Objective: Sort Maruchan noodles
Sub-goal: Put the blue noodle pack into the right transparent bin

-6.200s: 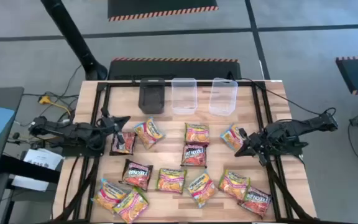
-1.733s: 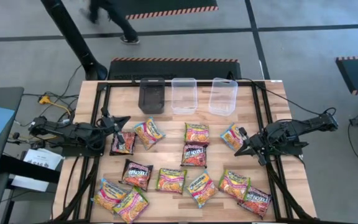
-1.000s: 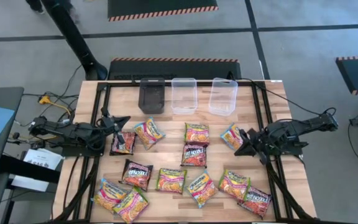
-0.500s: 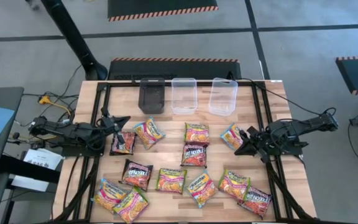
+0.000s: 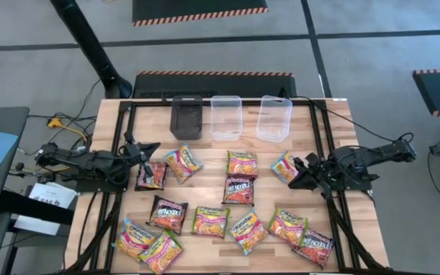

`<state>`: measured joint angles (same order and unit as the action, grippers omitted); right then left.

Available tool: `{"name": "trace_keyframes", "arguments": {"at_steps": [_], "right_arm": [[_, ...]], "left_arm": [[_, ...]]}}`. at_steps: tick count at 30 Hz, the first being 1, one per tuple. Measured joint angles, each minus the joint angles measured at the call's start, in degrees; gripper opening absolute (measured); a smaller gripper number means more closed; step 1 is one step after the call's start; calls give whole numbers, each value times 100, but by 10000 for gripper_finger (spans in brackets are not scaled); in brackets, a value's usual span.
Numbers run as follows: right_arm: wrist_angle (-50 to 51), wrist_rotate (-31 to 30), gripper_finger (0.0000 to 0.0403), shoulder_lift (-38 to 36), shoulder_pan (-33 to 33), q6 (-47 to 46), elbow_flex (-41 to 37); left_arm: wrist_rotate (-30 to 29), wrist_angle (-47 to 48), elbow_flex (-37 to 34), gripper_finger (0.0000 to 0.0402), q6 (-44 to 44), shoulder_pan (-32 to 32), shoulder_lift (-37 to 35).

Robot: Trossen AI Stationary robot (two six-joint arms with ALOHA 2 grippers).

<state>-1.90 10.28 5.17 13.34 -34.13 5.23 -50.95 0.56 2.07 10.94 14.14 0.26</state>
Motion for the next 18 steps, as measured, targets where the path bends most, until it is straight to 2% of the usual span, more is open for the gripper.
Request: {"name": "trace_keyframes", "arguments": {"at_steps": [11,18], "right_arm": [[-1984,-441,172,0,0,392,14],[-1910,-589,208,198,0,1158,816]], "left_arm": [[-1,0,0,0,0,0,1],[-1,0,0,0,0,-1,-1]]}}
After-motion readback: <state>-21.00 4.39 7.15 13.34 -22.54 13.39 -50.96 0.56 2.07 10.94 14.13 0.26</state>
